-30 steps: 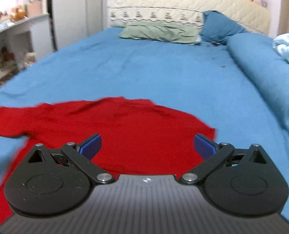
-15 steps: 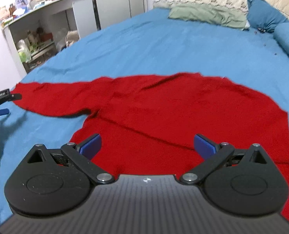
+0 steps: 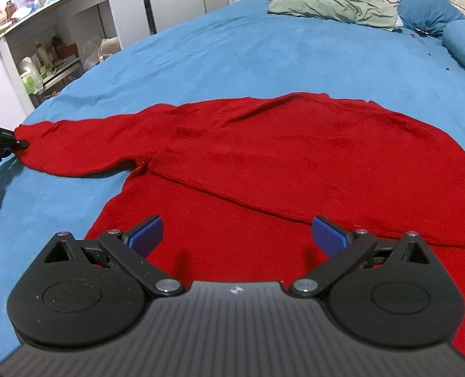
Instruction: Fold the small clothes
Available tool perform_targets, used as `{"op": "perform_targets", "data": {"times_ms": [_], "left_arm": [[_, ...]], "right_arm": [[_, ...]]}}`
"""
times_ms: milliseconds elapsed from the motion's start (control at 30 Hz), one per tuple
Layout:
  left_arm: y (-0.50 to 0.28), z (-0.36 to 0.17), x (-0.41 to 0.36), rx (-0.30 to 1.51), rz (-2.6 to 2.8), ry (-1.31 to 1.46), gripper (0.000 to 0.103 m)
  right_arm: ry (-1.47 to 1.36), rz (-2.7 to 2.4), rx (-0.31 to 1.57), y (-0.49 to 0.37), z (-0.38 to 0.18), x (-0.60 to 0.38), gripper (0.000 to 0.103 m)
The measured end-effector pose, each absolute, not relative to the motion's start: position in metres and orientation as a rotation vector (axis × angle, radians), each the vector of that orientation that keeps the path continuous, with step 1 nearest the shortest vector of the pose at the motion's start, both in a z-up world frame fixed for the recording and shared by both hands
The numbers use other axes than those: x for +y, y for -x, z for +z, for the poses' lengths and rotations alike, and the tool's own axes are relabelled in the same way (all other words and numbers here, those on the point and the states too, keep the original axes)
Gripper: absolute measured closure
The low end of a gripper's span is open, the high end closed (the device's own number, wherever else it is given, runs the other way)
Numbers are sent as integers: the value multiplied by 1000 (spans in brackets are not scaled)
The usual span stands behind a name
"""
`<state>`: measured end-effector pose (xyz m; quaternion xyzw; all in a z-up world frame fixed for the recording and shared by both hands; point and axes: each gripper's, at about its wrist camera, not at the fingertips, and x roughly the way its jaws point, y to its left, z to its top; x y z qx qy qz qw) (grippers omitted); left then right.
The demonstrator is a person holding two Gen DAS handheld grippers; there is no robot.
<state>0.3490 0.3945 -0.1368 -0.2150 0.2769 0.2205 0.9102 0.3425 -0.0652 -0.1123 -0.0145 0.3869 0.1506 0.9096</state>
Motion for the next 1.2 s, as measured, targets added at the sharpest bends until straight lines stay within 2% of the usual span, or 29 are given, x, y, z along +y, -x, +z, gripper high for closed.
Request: {"op": "perform_targets", "data": {"times_ms": [200,333,467,567,733,867,1000,1100,1167,1200], "left_arm": [[-355,-63,323,464,297,252,99],[-366,-2,235,358,103,124,99],[-385,21,122,342,-117,59,99],[-396,-3,37,408,-252,29,99],[-398,-89,-67,621,-365,-15,99],[-390,-146,-101,755,-378,-67,99],[-380,-153,-109,748,-372,-111,98],[-375,-144,-104,751,-361,-131,86],[-370,-132,-94,734,-367,-141,62],[-362,-130,-92,727,-369,-144,56]], "right_arm": [[-10,266,759,-333,-91,-94,0],[-41,222,711,-323,-66,-131,0],[-59,159,668,-312,-44,-176,0],[-63,101,652,-304,-37,-211,0],[-99,12,688,-294,-44,-267,0],[-135,-15,726,-288,-59,-297,0],[-140,-13,738,-288,-70,-309,0],[-154,-1,726,-291,-70,-312,0],[-156,7,719,-293,-68,-309,0],[-156,12,716,-294,-67,-306,0]]}}
